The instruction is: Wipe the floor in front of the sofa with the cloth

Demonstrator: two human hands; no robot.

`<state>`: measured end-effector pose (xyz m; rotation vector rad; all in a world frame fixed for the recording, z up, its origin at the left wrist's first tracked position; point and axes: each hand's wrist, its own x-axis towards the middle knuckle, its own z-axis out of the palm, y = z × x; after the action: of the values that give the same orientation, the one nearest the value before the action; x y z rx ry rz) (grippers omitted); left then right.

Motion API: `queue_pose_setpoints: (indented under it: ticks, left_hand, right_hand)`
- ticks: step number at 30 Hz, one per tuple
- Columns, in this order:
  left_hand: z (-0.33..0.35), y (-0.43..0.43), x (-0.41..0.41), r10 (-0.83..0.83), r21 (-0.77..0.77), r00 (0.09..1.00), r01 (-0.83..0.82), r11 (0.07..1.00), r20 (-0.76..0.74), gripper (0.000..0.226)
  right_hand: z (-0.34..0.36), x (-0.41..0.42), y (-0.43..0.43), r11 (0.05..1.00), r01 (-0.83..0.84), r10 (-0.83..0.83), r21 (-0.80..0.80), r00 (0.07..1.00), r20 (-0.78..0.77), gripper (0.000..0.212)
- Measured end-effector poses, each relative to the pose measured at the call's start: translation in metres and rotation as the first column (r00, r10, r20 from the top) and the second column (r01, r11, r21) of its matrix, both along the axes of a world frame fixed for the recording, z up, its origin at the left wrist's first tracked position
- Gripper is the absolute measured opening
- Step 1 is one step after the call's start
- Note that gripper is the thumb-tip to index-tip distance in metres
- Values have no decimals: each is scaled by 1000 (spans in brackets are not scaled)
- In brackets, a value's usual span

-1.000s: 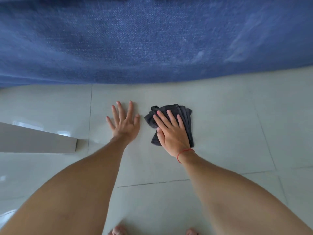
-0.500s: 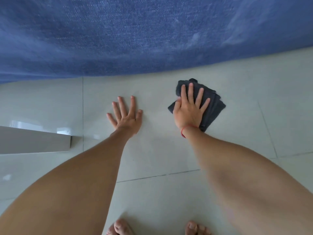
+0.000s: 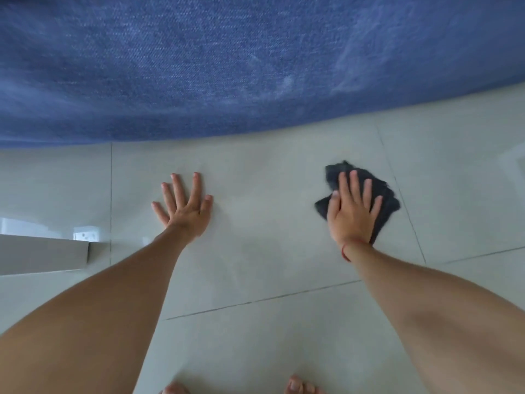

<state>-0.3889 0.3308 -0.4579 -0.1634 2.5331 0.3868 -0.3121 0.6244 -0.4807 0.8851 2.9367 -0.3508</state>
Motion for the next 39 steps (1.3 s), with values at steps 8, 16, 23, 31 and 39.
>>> queue_pose_setpoints:
  ticks: [8,16,23,31,39]
  left_hand:
    - [-7,0,-1,0,-11,1000,0,1000,-11,59]
    - [-3,1,-3,10,-7,1000,-10,1000,8,58]
    - [3,1,-1,3,3,1000,-3,1000,11,58]
    - [-4,1,-5,-8,-4,1000,8,1000,-4,58]
    - [-1,-4,-6,9,41,999,-11,999,53,58]
  right_hand:
    - [1,-99,-47,999,18,-19,-46,1000,-6,49]
    - [-6,-43,-157,786,-616,609,-43,785,-116,46]
    - [-9,-11,-56,947,-318,320,35,939,-124,48]
    - [-2,-107,-53,997,-66,66,-35,998,1,50]
    - [-4,-58,-154,843,-538,535,-20,842,-71,49]
